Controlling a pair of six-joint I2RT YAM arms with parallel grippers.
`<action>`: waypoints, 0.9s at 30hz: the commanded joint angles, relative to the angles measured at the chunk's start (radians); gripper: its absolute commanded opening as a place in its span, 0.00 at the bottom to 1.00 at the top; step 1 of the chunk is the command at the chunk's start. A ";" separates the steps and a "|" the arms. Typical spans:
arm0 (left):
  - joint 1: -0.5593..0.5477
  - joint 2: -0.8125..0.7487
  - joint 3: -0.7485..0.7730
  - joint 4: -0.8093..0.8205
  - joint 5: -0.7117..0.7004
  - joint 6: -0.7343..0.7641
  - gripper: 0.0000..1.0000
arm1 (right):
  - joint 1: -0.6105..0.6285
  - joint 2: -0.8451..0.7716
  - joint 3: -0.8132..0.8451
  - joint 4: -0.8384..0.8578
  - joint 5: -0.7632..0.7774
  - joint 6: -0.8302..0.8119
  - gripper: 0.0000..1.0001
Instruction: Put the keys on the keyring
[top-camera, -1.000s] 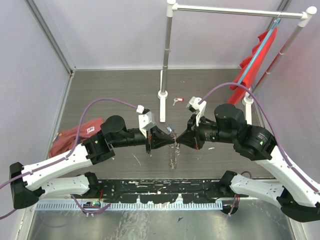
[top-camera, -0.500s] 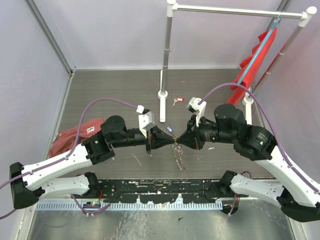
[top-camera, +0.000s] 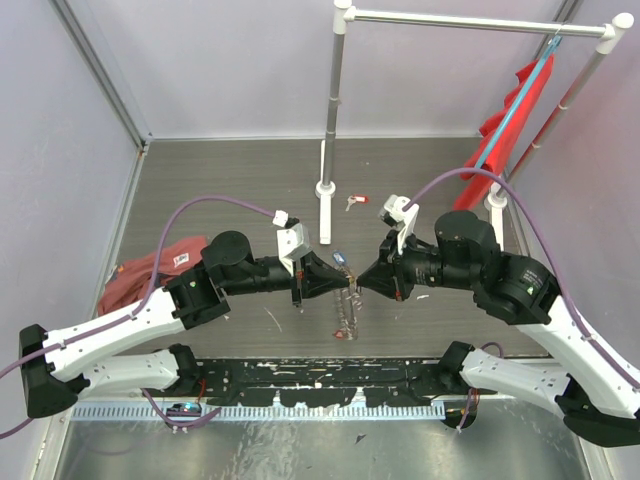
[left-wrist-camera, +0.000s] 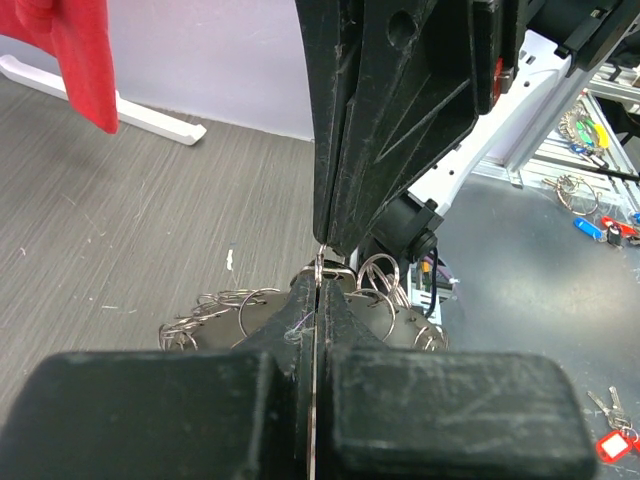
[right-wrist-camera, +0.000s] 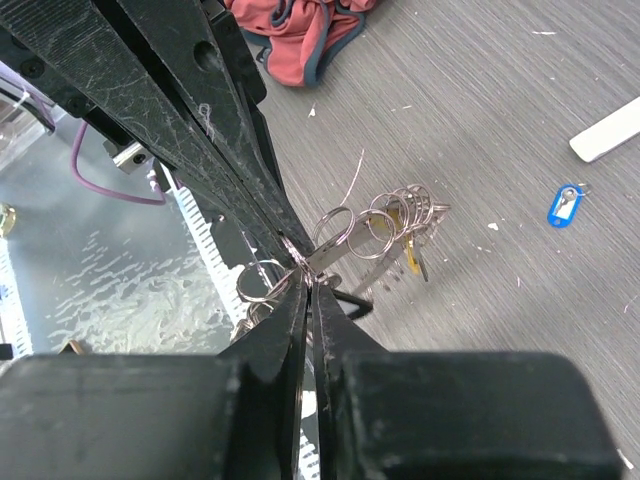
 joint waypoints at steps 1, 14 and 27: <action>-0.004 -0.020 0.009 0.073 0.001 0.001 0.00 | 0.001 -0.016 0.020 0.026 0.012 0.003 0.10; -0.005 -0.023 0.013 0.077 0.000 0.001 0.00 | 0.000 -0.017 0.000 0.016 0.024 0.002 0.01; -0.004 -0.028 0.011 0.078 -0.002 0.002 0.00 | 0.000 -0.006 -0.031 0.001 0.026 0.001 0.02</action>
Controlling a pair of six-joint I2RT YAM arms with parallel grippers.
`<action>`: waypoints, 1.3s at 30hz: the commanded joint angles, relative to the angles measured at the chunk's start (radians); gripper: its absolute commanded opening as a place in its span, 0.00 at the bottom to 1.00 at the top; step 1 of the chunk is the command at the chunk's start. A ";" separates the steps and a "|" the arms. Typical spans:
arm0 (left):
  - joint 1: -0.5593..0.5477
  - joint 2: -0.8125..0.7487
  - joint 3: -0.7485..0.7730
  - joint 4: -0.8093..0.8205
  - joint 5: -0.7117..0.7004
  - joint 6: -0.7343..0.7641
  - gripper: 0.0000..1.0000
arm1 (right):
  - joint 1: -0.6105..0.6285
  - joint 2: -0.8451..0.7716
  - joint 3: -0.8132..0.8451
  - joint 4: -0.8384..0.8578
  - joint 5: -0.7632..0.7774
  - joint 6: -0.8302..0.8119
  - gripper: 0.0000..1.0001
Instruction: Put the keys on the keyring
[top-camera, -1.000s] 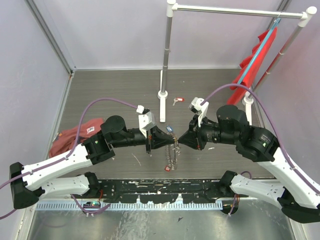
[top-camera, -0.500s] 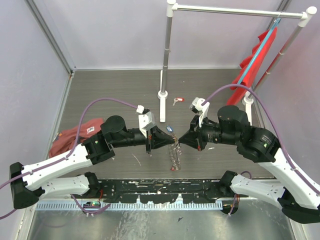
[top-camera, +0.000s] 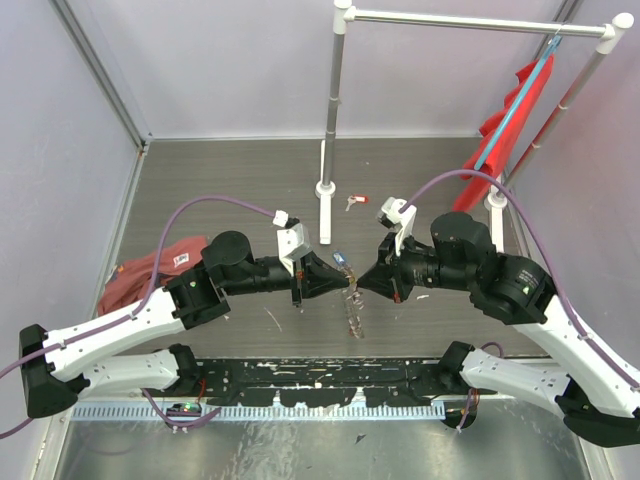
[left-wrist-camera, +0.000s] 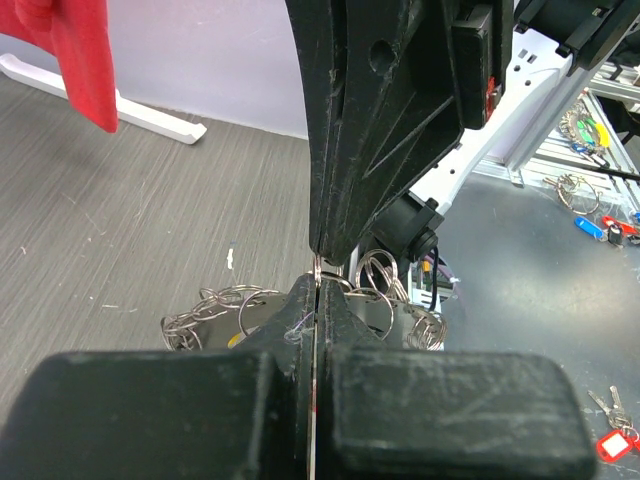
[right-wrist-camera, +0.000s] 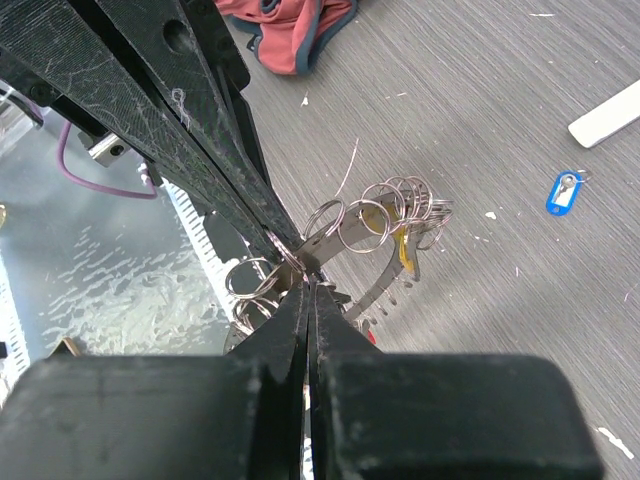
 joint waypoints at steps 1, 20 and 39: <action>-0.005 -0.028 0.012 0.080 -0.001 0.003 0.00 | 0.000 -0.001 -0.010 0.005 0.010 0.001 0.03; -0.005 -0.019 0.022 0.082 0.004 0.002 0.00 | 0.001 -0.022 0.001 0.033 0.048 -0.030 0.23; -0.005 -0.050 0.022 0.189 0.089 -0.094 0.00 | 0.000 -0.240 -0.111 0.334 -0.043 -0.157 0.26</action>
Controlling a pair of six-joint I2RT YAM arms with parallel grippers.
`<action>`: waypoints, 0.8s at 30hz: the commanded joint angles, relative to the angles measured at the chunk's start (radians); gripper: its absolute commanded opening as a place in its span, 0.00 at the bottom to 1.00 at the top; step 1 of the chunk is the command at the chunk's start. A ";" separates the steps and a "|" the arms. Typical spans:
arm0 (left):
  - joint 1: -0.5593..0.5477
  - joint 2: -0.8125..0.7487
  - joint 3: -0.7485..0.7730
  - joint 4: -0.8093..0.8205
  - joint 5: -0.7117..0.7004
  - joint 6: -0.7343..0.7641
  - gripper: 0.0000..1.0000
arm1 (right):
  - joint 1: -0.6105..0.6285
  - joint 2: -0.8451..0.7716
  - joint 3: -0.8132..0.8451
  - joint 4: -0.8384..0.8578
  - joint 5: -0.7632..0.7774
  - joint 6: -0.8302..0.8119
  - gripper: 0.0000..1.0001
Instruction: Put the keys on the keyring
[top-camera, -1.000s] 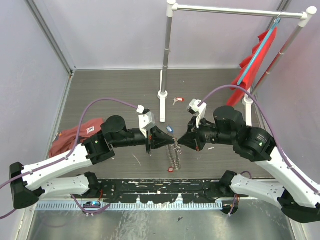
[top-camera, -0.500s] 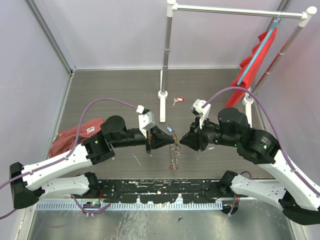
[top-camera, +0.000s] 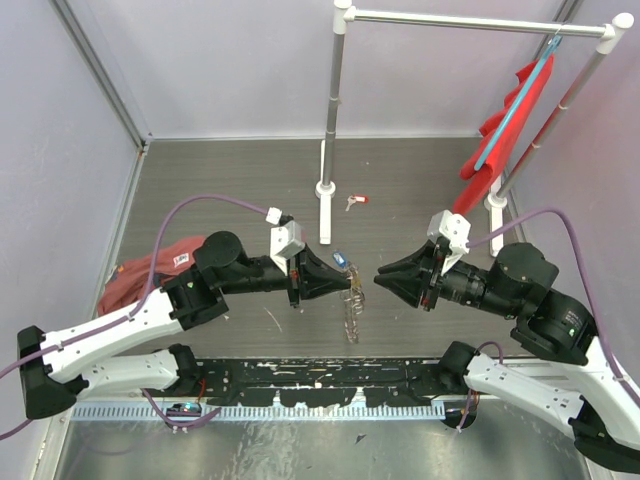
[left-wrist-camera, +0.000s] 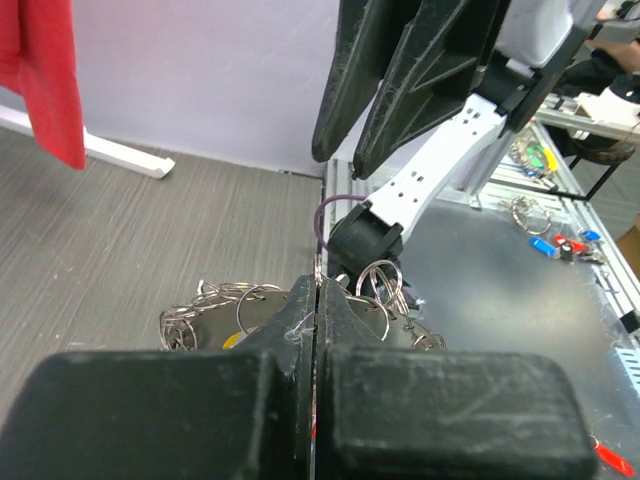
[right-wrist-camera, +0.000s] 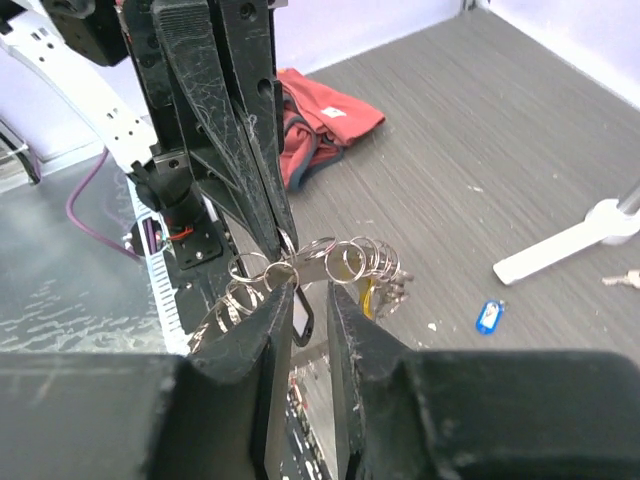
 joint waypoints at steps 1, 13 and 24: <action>-0.005 -0.046 0.022 0.136 0.045 -0.045 0.00 | 0.000 -0.005 -0.004 0.156 -0.076 -0.028 0.27; -0.006 -0.062 0.052 0.148 0.095 -0.062 0.00 | 0.001 0.049 -0.001 0.235 -0.260 -0.015 0.28; -0.006 -0.059 0.059 0.164 0.098 -0.070 0.00 | 0.001 0.076 -0.015 0.232 -0.322 -0.013 0.27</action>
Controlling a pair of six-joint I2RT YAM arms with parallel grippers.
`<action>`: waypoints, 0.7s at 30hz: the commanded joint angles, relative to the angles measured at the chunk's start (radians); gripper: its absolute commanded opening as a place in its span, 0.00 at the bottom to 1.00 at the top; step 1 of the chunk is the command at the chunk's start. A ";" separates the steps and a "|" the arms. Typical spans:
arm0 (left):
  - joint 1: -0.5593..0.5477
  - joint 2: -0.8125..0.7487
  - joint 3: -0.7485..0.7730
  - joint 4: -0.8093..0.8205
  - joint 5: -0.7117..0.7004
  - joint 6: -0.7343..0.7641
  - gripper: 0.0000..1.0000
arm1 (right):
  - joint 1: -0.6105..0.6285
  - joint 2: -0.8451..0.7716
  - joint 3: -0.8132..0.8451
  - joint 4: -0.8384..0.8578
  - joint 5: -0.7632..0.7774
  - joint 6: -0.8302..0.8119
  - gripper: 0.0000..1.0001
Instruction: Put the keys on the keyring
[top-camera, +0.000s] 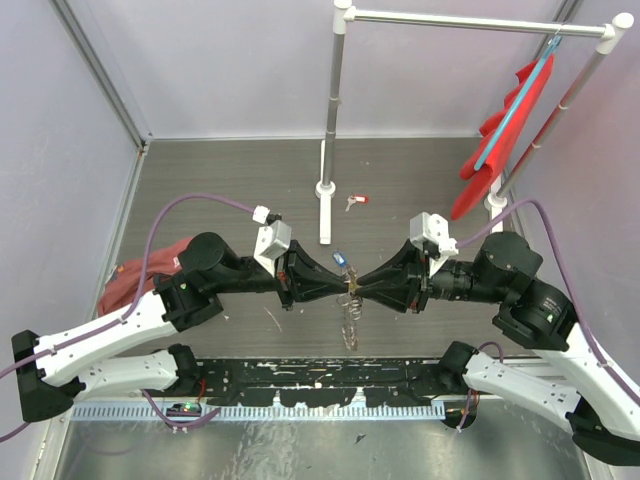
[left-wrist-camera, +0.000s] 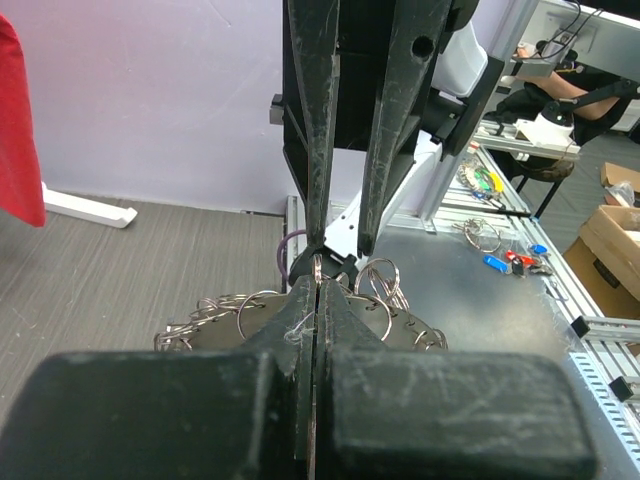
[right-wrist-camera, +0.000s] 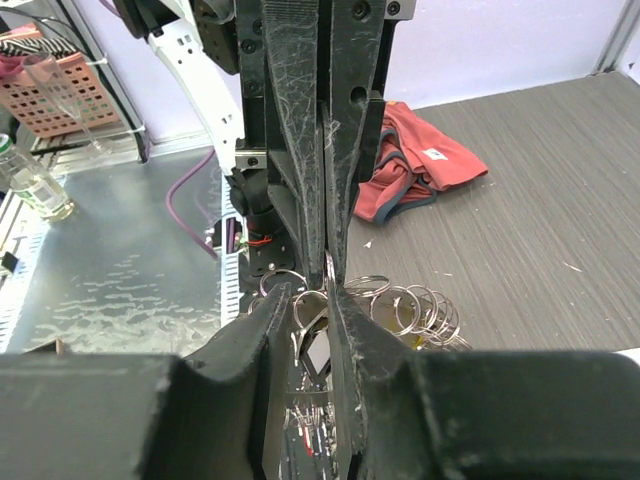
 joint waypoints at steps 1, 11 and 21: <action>-0.005 -0.021 0.052 0.079 0.010 -0.007 0.00 | 0.001 0.008 -0.002 0.050 -0.046 -0.002 0.27; -0.004 -0.022 0.057 0.082 0.019 -0.010 0.00 | 0.001 0.029 -0.001 0.036 -0.057 -0.008 0.26; -0.004 -0.023 0.057 0.082 0.023 -0.009 0.00 | 0.001 -0.005 -0.005 0.035 0.034 -0.013 0.29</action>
